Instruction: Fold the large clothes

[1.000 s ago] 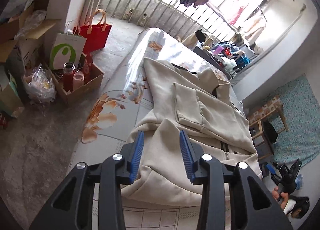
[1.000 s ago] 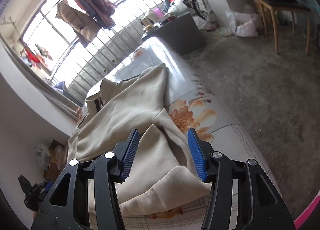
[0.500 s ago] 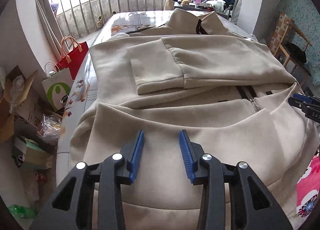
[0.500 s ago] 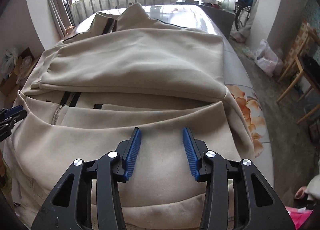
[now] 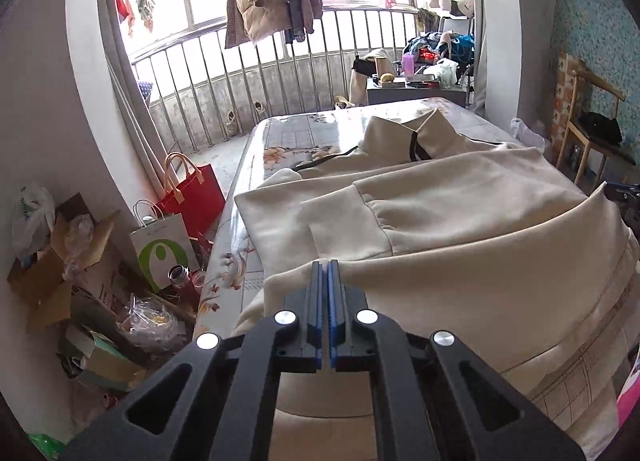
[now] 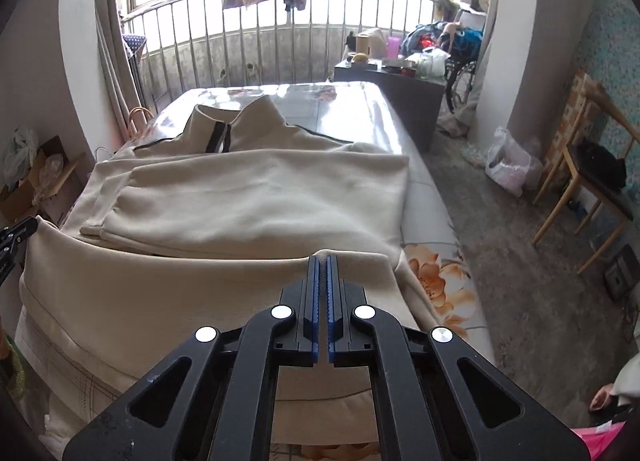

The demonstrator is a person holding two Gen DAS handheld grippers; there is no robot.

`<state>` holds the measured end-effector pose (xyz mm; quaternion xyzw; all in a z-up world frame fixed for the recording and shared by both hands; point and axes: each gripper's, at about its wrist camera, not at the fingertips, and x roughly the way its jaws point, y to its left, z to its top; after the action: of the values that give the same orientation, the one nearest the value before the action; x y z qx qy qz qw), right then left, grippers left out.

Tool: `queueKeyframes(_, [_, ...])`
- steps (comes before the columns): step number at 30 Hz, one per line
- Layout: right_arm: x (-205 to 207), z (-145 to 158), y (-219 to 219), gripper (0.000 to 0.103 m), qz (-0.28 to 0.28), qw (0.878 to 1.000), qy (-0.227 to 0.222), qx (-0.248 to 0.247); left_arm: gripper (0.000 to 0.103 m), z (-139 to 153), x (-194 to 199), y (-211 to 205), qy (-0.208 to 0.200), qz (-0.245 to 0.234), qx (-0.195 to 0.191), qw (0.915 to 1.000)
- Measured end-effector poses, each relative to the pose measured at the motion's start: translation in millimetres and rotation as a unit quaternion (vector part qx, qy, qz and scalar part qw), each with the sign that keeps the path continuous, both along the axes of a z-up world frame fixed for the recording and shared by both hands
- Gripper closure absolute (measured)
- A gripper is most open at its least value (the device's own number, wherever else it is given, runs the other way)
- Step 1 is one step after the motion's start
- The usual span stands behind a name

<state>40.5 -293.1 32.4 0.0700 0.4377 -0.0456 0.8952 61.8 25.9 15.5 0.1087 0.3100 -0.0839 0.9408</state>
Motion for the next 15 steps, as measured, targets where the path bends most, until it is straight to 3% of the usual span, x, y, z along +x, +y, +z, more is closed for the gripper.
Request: queueKeyframes(15, [39,-69,8,0.102,-0.007,0.999,0.046,-0.013,0.101,-65,38,-9,0.036,0.018,0.035,0.9986])
